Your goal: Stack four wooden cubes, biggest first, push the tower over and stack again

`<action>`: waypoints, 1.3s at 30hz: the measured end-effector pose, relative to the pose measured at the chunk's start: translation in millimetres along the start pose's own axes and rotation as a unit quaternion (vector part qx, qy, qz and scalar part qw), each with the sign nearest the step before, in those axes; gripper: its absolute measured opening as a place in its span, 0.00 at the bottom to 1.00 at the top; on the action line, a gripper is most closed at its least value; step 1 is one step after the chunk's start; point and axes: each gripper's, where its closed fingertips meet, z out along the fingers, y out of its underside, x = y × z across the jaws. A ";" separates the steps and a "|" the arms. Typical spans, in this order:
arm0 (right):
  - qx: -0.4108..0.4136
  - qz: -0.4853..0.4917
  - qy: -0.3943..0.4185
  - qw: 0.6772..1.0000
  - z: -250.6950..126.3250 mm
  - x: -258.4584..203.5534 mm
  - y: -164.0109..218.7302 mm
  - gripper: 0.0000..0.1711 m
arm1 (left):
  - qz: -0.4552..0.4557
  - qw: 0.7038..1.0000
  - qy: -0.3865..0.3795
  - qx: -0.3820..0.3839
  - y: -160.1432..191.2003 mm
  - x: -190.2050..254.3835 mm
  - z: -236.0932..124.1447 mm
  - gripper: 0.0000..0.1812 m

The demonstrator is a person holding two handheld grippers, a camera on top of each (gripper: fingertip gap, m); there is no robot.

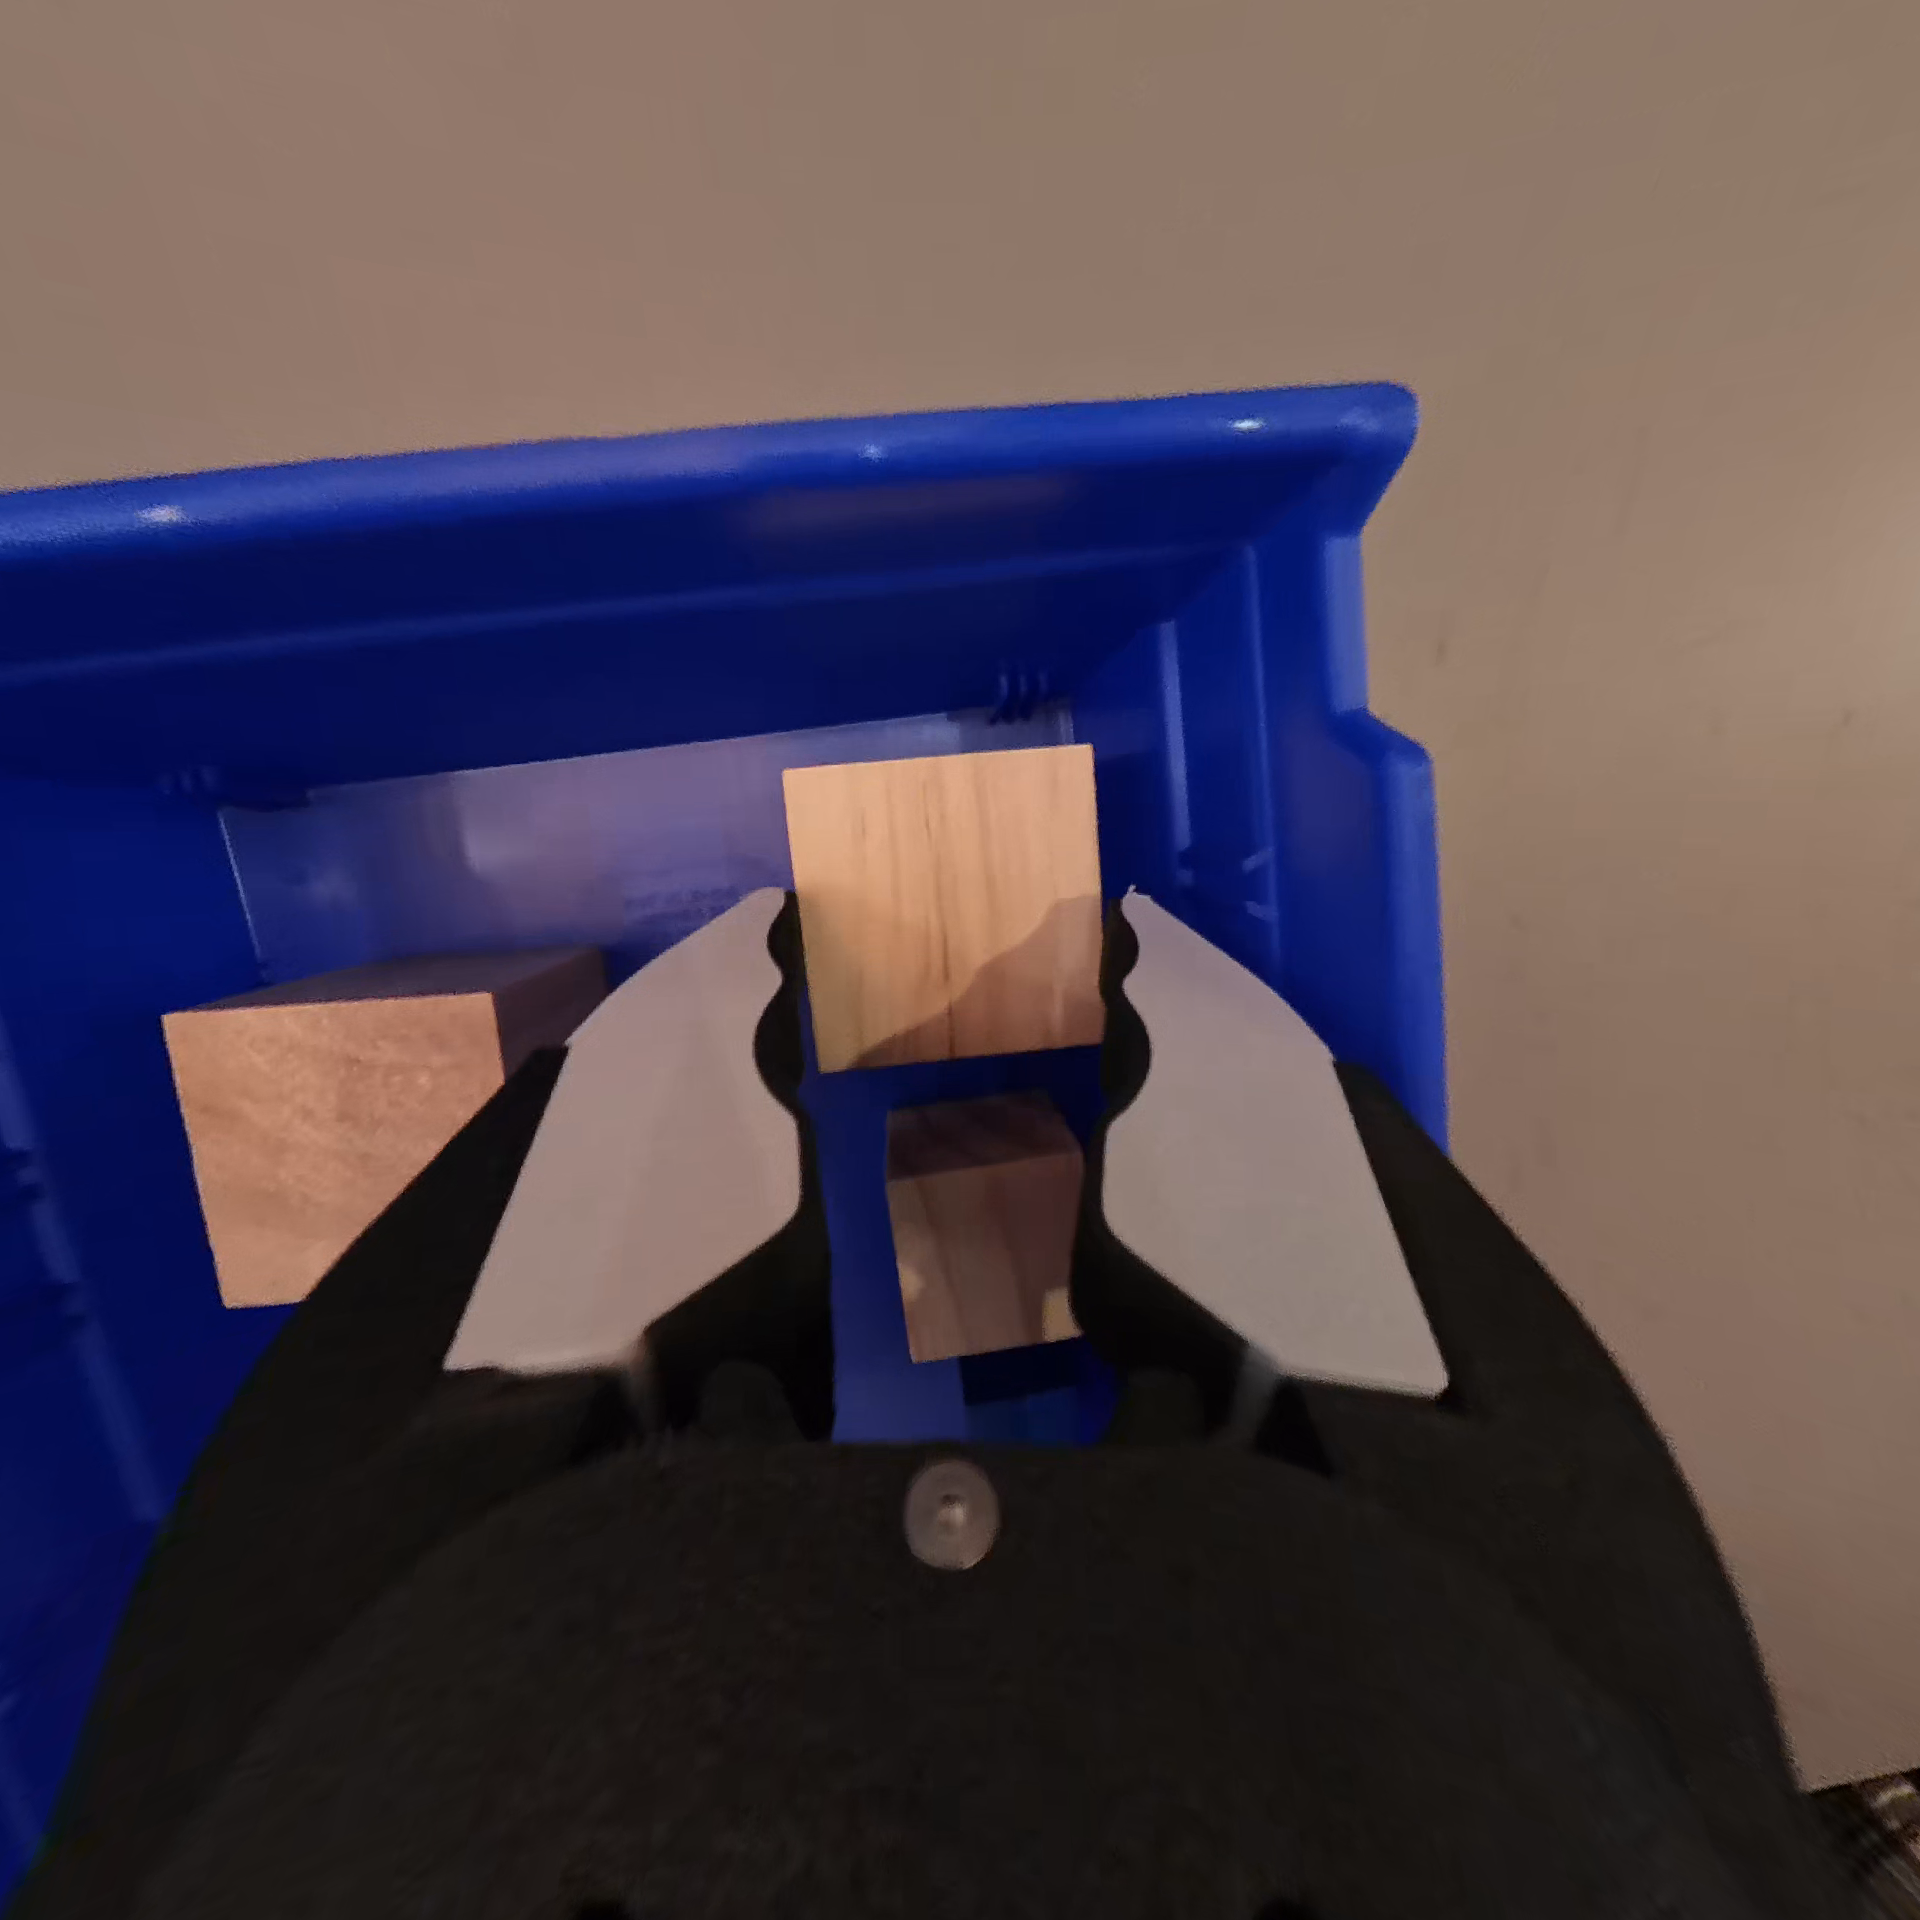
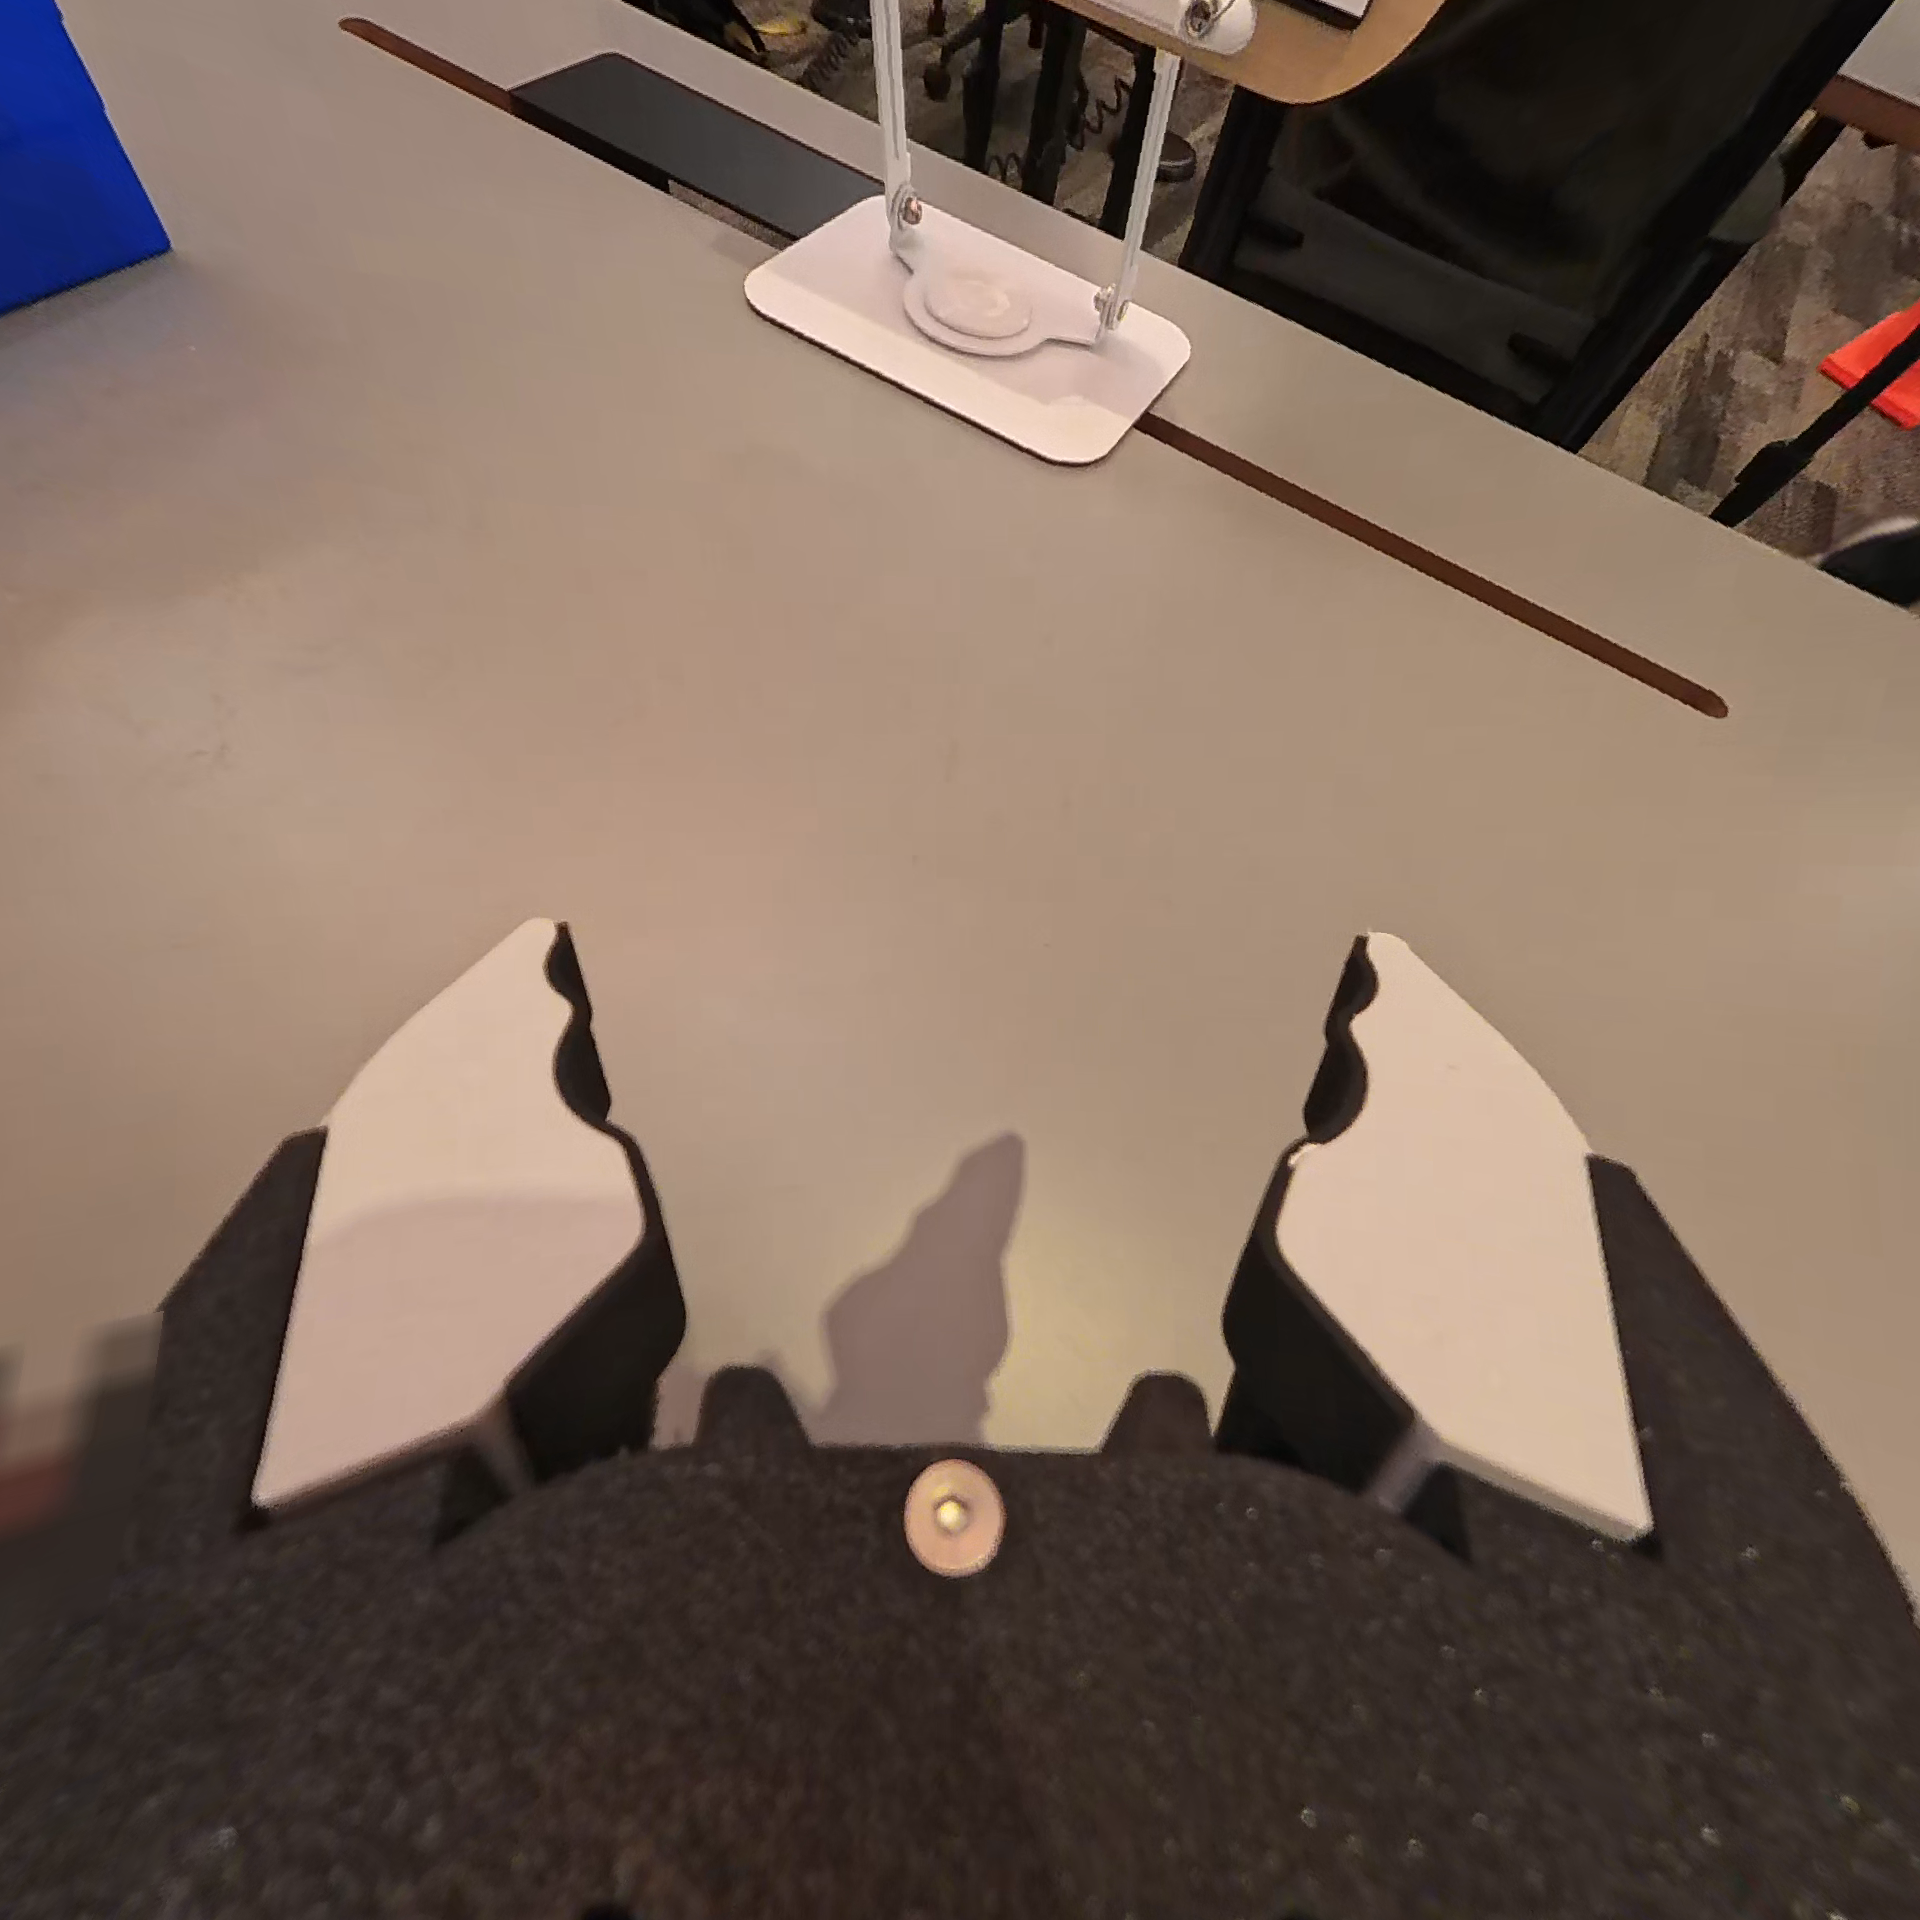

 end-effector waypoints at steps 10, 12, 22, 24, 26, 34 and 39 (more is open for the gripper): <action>0.011 0.009 0.000 1.000 -5.1 3.6 3.8 0.77 | 0.019 1.000 0.008 0.014 -3.3 -8.6 -23.2 0.30; 0.014 0.011 0.000 1.000 -6.0 4.4 4.8 0.77 | 0.023 1.000 0.005 0.017 -4.7 -14.2 -35.9 0.30; 0.020 0.026 0.000 0.999 -10.3 11.3 17.6 0.77 | 0.167 0.981 0.060 0.085 -50.9 51.1 -142.2 0.30; 0.022 0.030 0.001 0.999 -12.0 12.4 20.6 0.77 | 0.234 0.963 0.101 0.083 -56.4 102.5 -148.9 0.30; 0.021 0.035 0.002 0.999 -14.2 13.5 24.8 0.77 | 0.302 0.940 0.139 0.071 -56.5 154.4 -145.0 0.30; 0.016 0.047 0.026 0.998 -36.9 26.6 41.2 0.76 | 0.492 0.846 0.204 0.011 -39.5 280.6 -77.5 0.30; 0.013 0.053 0.041 0.998 -47.8 35.7 48.2 0.76 | 0.553 0.805 0.215 -0.014 -32.1 308.8 -39.9 0.30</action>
